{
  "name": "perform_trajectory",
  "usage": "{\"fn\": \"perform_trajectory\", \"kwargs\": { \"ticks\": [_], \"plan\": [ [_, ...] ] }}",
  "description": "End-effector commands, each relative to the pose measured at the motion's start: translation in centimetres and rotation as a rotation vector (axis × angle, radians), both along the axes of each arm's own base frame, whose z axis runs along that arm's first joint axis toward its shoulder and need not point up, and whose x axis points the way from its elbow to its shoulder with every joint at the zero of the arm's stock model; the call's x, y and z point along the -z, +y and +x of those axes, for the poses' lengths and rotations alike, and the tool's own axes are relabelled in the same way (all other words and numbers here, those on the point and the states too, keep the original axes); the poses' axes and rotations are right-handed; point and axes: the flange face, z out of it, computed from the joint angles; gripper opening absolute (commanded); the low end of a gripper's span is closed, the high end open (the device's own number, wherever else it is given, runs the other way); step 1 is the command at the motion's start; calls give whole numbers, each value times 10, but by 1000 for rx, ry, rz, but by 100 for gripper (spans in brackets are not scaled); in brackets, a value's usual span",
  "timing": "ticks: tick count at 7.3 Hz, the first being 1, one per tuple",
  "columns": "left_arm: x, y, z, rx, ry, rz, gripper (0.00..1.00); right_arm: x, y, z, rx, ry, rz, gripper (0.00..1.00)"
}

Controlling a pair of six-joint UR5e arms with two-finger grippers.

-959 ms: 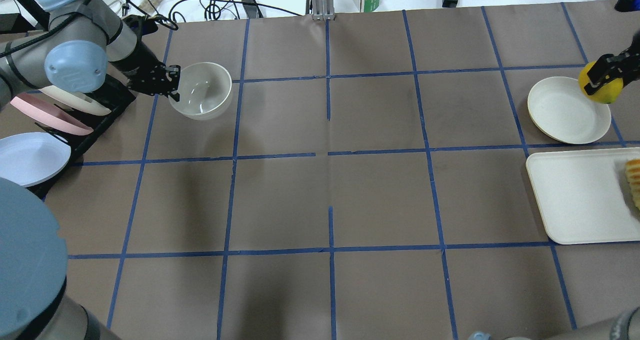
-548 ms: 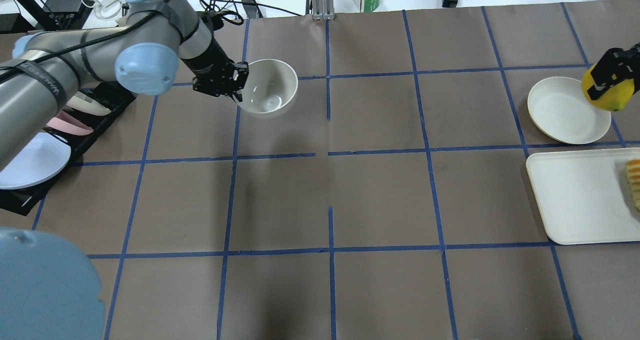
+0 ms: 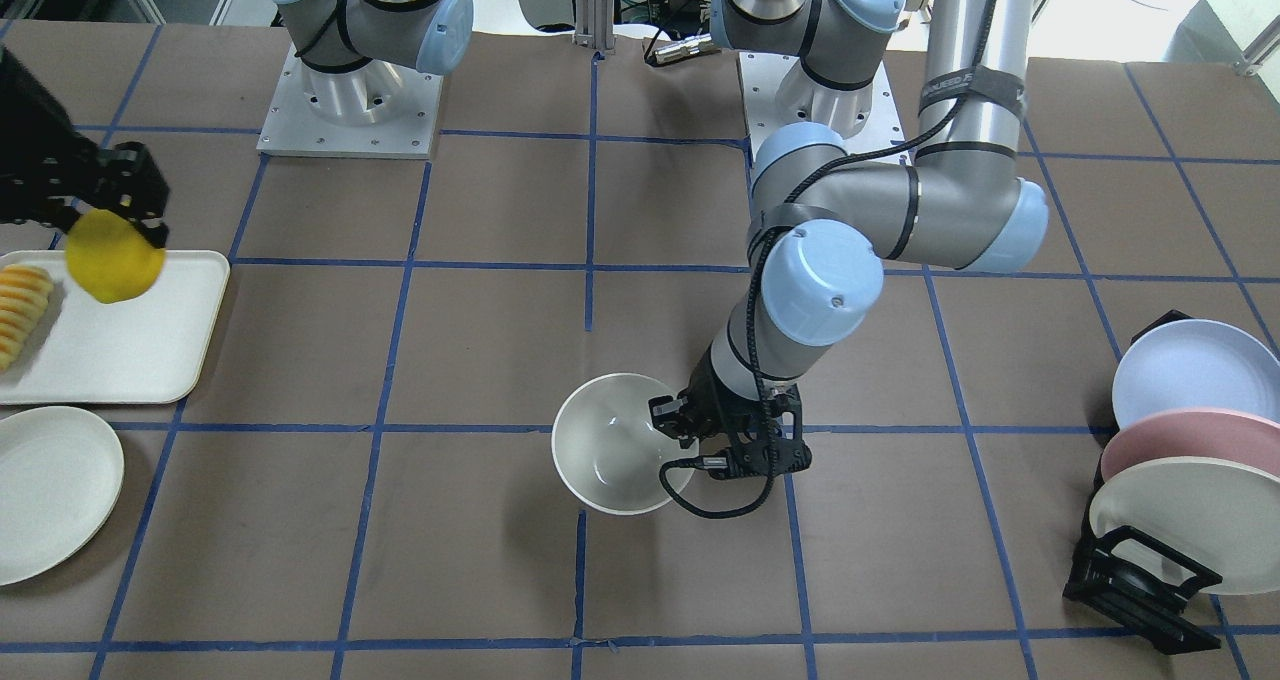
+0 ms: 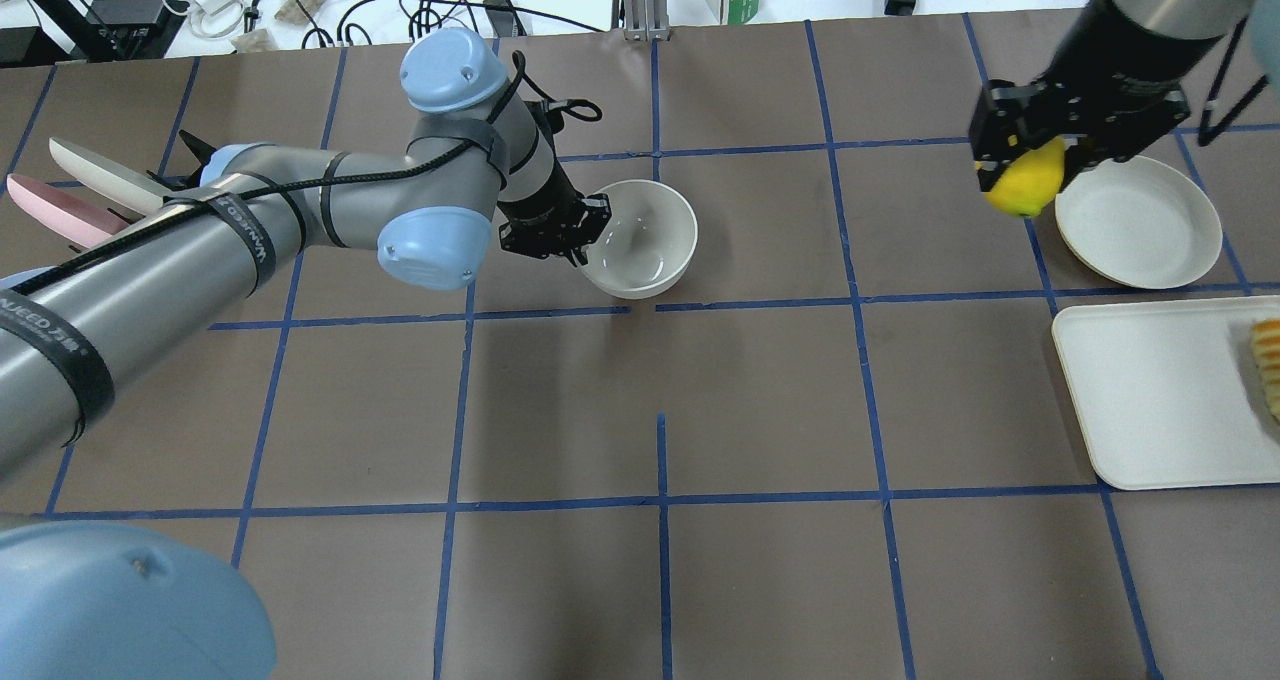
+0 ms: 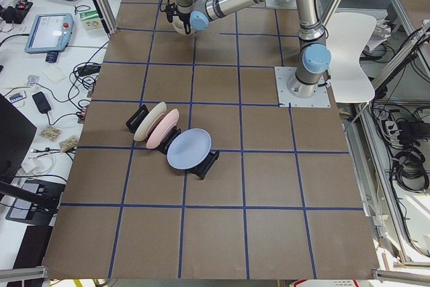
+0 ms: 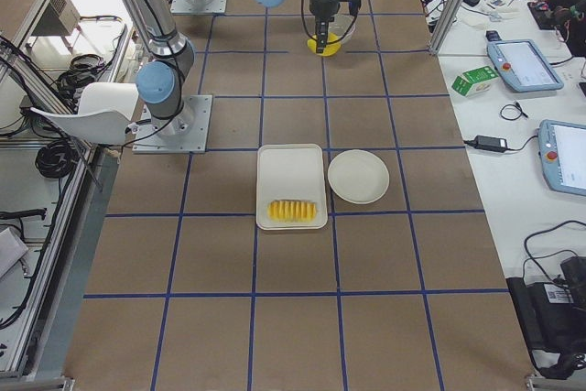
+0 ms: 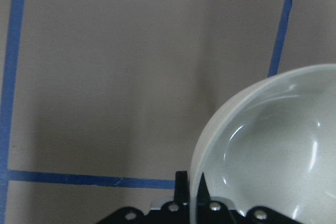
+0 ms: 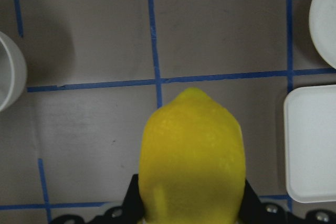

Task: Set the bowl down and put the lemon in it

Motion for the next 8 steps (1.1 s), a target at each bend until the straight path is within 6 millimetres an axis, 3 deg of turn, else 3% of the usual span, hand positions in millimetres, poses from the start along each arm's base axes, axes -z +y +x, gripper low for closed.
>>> {"fn": "perform_trajectory", "kwargs": {
  "ticks": [1, 2, 3, 5, 6, 8],
  "plan": [
    [16, 15, -7, 0, -1, 18, 3, 3, 4, 56, 27, -1, -33, 16],
    [18, 18, -11, -31, 2, 32, 42, 1, 3, 56, 25, -1, -38, 16],
    [15, 20, -20, -54, 5, 30, 99, 0, 3, 59, 21, -8, -44, 17],
    [-30, 4, -6, -65, -2, -35, 100, 11, -10, 62, 13, -13, -53, 17],
    [-61, -17, 24, -37, -41, -37, 100, 28, -23, 78, -8, -61, -54, 16],
    [-143, -48, 115, 14, -84, -13, 100, 102, -43, 163, -14, -27, -39, 17]
  ]
}}
